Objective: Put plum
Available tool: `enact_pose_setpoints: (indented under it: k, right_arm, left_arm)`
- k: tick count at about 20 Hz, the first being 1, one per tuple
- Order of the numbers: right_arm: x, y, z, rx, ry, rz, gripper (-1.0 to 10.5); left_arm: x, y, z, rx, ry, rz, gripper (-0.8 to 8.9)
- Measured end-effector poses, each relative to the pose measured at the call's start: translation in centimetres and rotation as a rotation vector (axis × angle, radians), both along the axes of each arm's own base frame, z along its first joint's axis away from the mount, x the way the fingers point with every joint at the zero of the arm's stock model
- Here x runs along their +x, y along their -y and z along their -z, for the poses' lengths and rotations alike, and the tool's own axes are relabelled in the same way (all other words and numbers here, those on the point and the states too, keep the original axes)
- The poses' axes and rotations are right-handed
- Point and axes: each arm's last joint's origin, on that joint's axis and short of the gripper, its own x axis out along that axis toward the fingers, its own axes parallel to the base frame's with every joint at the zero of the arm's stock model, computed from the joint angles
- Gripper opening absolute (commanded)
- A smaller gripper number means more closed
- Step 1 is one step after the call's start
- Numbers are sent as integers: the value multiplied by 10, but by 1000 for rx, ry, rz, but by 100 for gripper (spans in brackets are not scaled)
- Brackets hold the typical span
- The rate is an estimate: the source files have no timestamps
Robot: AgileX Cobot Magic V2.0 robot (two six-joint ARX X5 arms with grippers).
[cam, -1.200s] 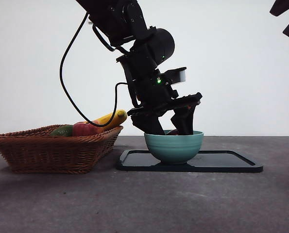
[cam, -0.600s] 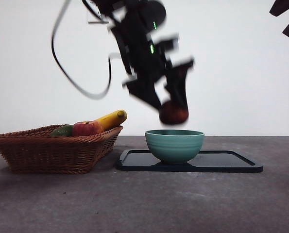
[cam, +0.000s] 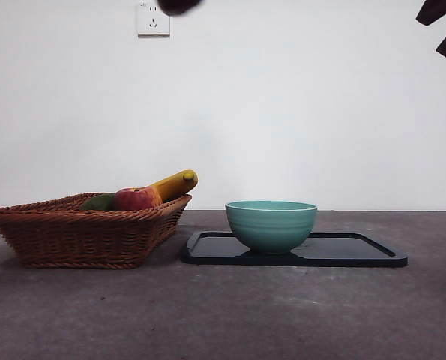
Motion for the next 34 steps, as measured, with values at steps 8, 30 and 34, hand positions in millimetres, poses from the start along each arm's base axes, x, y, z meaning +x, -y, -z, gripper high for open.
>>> enact_pose_setpoints:
  k: [8,30,34]
  right_arm:
    - [0,0,0,0,0,0,191]
    - [0,0,0,-2,2,3,191]
    - [0,0,0,-2,2,3,191]
  left_arm:
    - [-19,-57,32,30,-69,-154,184]
    - [54,-74,250,87,-230,-291,186]
    - [55,-73,251,87,-231,-290,361]
